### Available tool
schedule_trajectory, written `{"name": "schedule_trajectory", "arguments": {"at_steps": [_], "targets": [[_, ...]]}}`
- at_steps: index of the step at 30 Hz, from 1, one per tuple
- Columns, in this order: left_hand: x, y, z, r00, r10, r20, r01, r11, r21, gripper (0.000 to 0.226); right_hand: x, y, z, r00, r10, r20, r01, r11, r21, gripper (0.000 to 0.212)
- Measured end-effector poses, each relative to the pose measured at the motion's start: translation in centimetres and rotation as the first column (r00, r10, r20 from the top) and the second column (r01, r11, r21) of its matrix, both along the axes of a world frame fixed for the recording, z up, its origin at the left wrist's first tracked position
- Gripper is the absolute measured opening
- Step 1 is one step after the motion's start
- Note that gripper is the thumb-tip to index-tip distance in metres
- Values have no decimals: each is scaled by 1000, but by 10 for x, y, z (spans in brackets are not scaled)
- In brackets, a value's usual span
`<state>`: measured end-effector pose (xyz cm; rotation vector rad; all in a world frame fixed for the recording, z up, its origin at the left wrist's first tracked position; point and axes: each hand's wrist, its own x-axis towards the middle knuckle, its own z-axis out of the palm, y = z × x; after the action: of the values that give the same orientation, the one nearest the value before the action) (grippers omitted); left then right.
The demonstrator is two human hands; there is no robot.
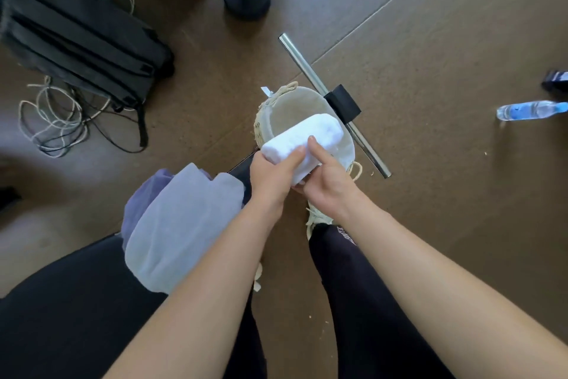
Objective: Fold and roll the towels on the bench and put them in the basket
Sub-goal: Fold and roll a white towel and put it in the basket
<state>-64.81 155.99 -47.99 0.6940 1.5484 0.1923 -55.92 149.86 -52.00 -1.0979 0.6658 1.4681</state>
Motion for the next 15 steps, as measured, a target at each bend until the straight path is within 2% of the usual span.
{"name": "schedule_trajectory", "arguments": {"at_steps": [2, 4, 6, 11, 15], "targets": [[7, -3, -12, 1000, -19, -14, 19, 1000, -16, 32, 8, 4, -17, 999, -12, 38, 13, 999, -31, 80], [15, 0, -22, 995, -81, -50, 78, 995, -63, 57, 19, 7, -41, 998, -5, 61, 8, 999, -50, 57], [21, 11, -33, 974, -191, -120, 182, 980, -85, 76, 31, 14, -65, 998, -4, 62, 7, 998, -60, 48], [21, 59, -68, 895, -321, -310, 355, 933, 59, 73, 44, 43, -125, 998, -3, 58, 12, 989, -151, 51], [18, 92, -102, 770, -535, -349, 569, 823, -7, 92, 42, 73, -163, 993, 26, 117, -4, 983, -182, 55]]}}
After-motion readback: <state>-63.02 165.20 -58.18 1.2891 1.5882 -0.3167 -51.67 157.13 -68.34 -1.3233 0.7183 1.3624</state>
